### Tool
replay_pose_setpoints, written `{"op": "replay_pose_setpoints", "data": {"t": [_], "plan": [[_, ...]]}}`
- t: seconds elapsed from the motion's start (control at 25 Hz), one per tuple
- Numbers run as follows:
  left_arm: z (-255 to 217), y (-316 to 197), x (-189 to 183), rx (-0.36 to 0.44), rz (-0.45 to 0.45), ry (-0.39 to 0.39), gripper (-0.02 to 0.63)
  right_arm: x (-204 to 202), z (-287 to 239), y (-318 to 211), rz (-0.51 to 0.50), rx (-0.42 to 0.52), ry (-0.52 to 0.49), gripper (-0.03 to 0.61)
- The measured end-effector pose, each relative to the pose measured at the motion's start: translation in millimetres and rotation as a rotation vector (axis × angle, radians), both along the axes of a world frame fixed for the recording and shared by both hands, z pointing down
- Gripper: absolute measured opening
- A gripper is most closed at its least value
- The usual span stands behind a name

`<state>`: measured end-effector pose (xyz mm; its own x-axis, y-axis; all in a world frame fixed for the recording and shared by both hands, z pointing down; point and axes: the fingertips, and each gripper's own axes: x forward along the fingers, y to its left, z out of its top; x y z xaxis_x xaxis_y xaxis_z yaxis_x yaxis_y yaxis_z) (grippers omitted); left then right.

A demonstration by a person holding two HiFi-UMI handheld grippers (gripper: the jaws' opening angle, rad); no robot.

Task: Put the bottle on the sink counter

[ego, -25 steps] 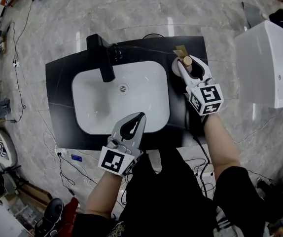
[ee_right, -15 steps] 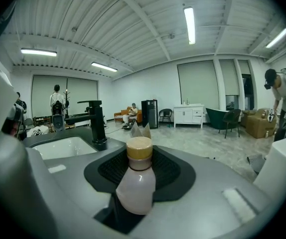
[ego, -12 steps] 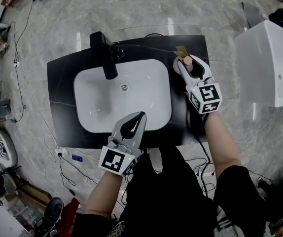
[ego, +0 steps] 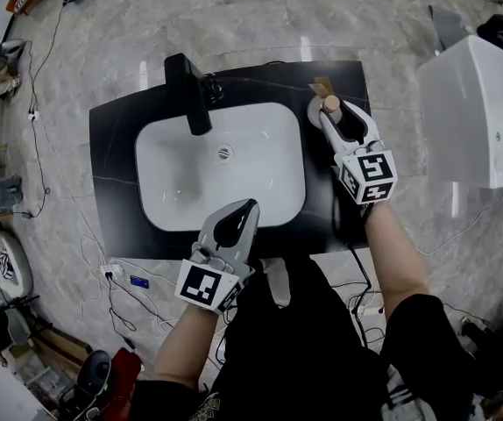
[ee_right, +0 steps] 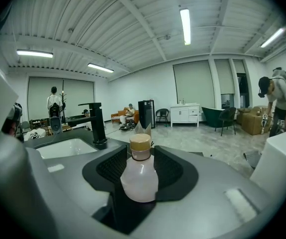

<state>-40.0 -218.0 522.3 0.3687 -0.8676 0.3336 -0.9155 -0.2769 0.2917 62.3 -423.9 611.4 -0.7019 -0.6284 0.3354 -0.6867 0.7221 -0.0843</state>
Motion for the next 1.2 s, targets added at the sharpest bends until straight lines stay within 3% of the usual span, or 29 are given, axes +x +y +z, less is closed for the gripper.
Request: {"op": "replay_pose_setpoints", "data": {"t": [0.28, 0.48, 0.68, 1.2], "plan": [[-20.7, 10.7, 5.1, 0.037, 0.009, -0.003, 0.0, 24.5, -24.1, 16.2, 0.049, 0.001, -0.033, 0.153], [-33.0, 22.2, -4.5, 0.064, 0.025, -0.01, 0.0, 32.1, -50.1, 34.1, 0.102, 0.013, -0.08, 0.028], [-45.1, 50.0, -17.4, 0.083, 0.053, -0.02, 0.0, 25.0, -82.7, 74.1, 0.111, 0.024, -0.093, 0.028], [-74.6, 133.9, -77.1, 0.109, 0.022, 0.001, 0.0, -17.7, -149.2, 218.3, 0.099, 0.019, -0.084, 0.028]]}}
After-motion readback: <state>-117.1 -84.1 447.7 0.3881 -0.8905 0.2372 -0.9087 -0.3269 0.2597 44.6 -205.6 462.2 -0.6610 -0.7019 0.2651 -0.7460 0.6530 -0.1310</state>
